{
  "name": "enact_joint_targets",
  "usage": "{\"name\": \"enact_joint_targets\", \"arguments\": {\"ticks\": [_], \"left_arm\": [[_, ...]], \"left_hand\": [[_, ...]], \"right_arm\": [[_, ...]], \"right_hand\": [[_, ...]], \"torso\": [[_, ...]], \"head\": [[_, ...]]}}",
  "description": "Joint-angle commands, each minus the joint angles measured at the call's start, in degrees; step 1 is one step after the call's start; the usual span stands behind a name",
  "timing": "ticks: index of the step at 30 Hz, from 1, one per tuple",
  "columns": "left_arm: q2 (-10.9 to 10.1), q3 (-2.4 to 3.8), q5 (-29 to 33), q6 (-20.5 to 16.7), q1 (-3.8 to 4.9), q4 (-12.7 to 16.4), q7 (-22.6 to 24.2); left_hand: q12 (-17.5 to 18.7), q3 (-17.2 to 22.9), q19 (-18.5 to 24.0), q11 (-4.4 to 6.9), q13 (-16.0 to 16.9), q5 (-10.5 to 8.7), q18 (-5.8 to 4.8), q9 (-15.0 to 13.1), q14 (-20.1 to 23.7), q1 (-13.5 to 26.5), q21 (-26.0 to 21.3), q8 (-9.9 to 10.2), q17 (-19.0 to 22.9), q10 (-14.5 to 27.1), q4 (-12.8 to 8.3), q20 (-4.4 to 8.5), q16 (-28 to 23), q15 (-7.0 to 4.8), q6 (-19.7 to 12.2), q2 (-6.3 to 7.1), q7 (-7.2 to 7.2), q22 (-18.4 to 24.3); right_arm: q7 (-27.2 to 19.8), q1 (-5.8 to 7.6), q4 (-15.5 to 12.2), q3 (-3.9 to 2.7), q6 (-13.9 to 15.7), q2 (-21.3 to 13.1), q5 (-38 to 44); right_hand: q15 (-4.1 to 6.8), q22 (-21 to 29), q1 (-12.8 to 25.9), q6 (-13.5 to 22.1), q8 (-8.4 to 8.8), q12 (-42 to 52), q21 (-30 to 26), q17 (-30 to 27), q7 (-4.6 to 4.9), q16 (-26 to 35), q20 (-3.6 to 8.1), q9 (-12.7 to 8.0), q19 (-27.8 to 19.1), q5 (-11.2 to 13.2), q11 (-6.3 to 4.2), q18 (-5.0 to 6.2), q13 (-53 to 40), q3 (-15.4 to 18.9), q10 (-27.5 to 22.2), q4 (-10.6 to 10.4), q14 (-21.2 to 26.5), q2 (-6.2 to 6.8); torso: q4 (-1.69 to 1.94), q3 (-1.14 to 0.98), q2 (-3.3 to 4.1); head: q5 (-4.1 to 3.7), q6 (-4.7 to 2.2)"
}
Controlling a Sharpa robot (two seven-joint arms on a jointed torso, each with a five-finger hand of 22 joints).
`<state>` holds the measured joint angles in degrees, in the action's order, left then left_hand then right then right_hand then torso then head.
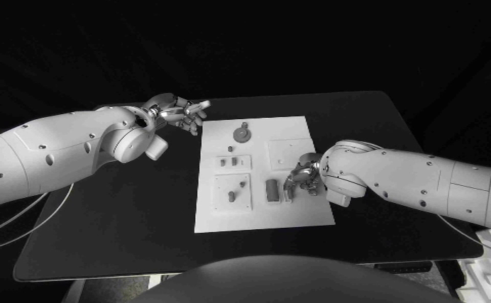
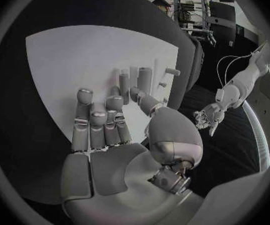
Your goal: Assemble the parts on the task board
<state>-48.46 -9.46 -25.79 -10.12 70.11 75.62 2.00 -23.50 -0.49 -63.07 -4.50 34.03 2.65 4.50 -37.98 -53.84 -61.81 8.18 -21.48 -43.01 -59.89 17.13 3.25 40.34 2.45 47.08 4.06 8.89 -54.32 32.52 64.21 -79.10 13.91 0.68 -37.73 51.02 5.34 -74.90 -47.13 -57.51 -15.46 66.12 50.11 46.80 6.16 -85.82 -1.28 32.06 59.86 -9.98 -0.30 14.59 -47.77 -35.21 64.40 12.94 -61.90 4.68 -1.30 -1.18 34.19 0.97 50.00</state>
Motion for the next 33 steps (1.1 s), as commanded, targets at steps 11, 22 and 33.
{"name": "enact_joint_targets", "arguments": {"ticks": [11, 22, 33], "left_arm": [[0.00, 0.04, -0.13, 0.66, 0.07, 0.17, 0.12], [0.01, 0.04, -0.17, 0.65, 0.07, 0.16, 0.06], [0.05, 0.04, -0.36, 0.87, 0.07, 0.07, -0.11]], "left_hand": [[0.32, 0.39, -0.46, 0.25, -0.04, 0.12, 0.66, 0.09, 0.40, 0.44, -0.24, -0.32, 0.05, 0.07, -0.12, 0.09, 0.39, -0.13, -0.31, 0.23, 0.09, -0.11], [0.32, 0.41, -0.46, 0.25, -0.04, 0.12, 0.66, 0.10, 0.40, 0.45, -0.25, -0.32, 0.06, 0.07, -0.12, 0.09, 0.39, -0.13, -0.32, 0.24, 0.09, -0.12], [0.32, 0.43, -0.46, 0.25, -0.04, 0.12, 0.66, 0.11, 0.41, 0.45, -0.27, -0.33, 0.07, 0.07, -0.12, 0.09, 0.39, -0.13, -0.33, 0.25, 0.10, -0.13]], "right_arm": [[-1.03, -0.06, -0.28, 0.01, -0.86, 0.08, 0.35], [-1.32, -0.08, -0.61, 0.01, -1.24, -0.03, 0.32], [-1.65, -0.09, -1.33, 0.00, -0.64, -0.58, 0.86]], "right_hand": [[0.36, -0.13, 1.97, 0.50, 0.38, -0.27, -0.50, 0.16, 0.00, 0.43, 0.08, -0.15, -0.14, 2.22, 0.07, 0.41, -0.16, -0.14, -0.60, -2.53, 0.24, 2.94], [0.35, -0.17, 1.48, 0.57, 0.39, -0.25, -0.50, 0.19, 0.01, 0.43, 0.15, -0.15, -0.23, 2.30, 0.08, 0.41, -0.20, -0.47, -0.69, -2.26, 0.32, 2.91], [0.34, -0.19, 1.46, 0.55, 0.38, -0.24, -0.49, 0.21, 0.01, 0.42, 0.15, -0.14, -0.24, 2.26, 0.08, 0.41, -0.21, -0.49, -0.69, -2.26, 0.32, 2.81]], "torso": [[-0.01, -0.02, 0.00], [0.01, -0.02, 0.00], [0.01, -0.03, -0.01]], "head": [[-0.03, 0.00], [0.08, 0.00], [0.15, 0.00]]}}
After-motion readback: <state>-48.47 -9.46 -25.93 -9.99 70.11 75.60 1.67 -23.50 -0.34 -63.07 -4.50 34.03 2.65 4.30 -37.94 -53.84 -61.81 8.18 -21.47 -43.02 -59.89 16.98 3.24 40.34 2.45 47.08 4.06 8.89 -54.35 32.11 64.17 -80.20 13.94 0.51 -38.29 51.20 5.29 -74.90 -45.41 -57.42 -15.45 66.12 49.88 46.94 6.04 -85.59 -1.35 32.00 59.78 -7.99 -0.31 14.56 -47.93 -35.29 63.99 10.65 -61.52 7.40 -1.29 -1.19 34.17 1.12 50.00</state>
